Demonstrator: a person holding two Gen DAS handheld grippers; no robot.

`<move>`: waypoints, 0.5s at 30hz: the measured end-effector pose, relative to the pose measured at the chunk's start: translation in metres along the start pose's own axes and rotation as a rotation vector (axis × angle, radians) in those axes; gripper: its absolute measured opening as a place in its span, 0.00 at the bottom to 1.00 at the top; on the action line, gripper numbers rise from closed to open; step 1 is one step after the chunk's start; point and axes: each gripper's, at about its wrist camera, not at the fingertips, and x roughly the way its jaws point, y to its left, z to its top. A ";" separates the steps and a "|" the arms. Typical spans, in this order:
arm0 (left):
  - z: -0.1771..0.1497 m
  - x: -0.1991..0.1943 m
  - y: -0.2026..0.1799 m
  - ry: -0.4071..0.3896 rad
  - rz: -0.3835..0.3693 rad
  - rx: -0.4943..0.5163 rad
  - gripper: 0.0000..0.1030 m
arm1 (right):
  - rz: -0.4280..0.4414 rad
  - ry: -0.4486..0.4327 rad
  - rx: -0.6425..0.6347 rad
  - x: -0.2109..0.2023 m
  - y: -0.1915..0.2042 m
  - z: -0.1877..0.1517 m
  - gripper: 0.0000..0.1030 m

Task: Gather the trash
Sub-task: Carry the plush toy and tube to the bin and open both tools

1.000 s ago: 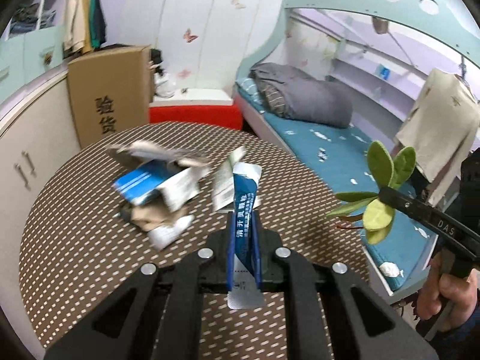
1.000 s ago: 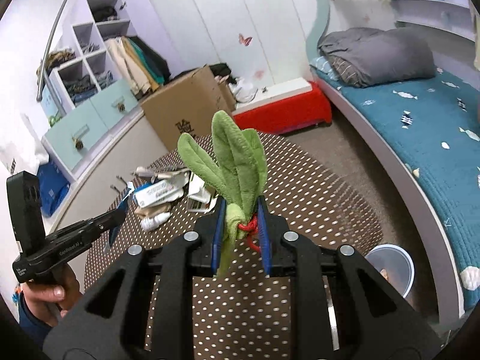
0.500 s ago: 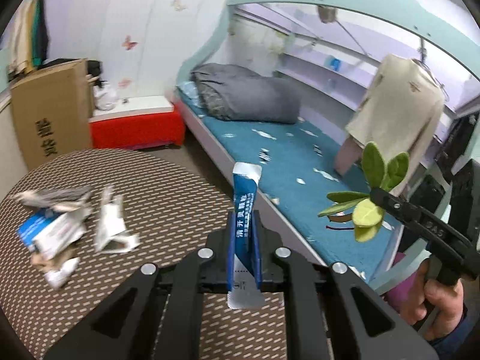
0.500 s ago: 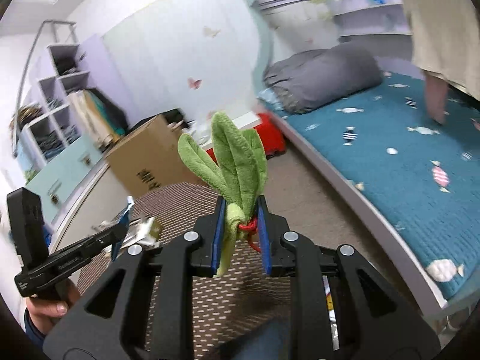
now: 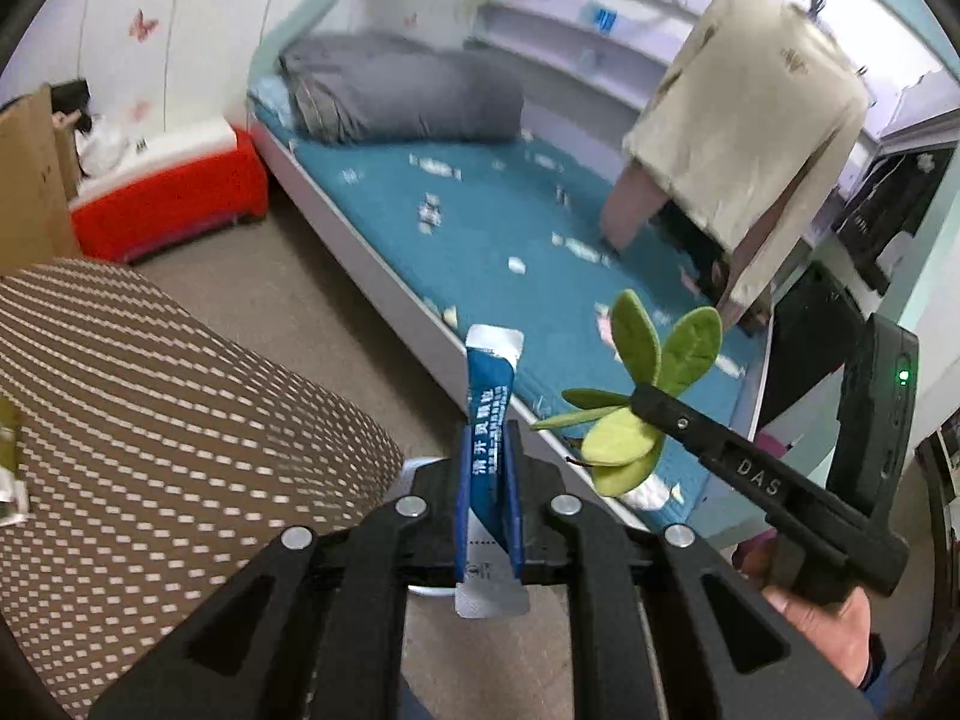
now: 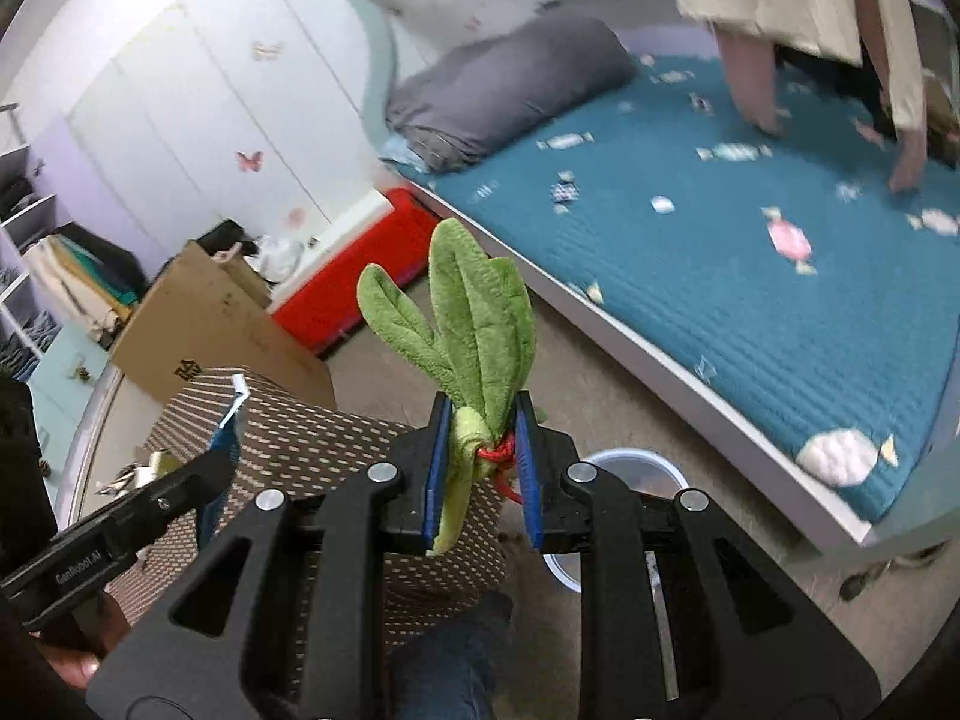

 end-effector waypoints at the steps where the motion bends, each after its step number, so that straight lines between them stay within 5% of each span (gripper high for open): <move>1: 0.001 0.009 -0.002 0.014 0.000 0.005 0.09 | -0.005 0.013 0.010 0.007 -0.004 -0.001 0.20; 15: -0.003 0.115 -0.010 0.211 0.009 0.053 0.11 | -0.052 0.151 0.119 0.080 -0.051 -0.013 0.23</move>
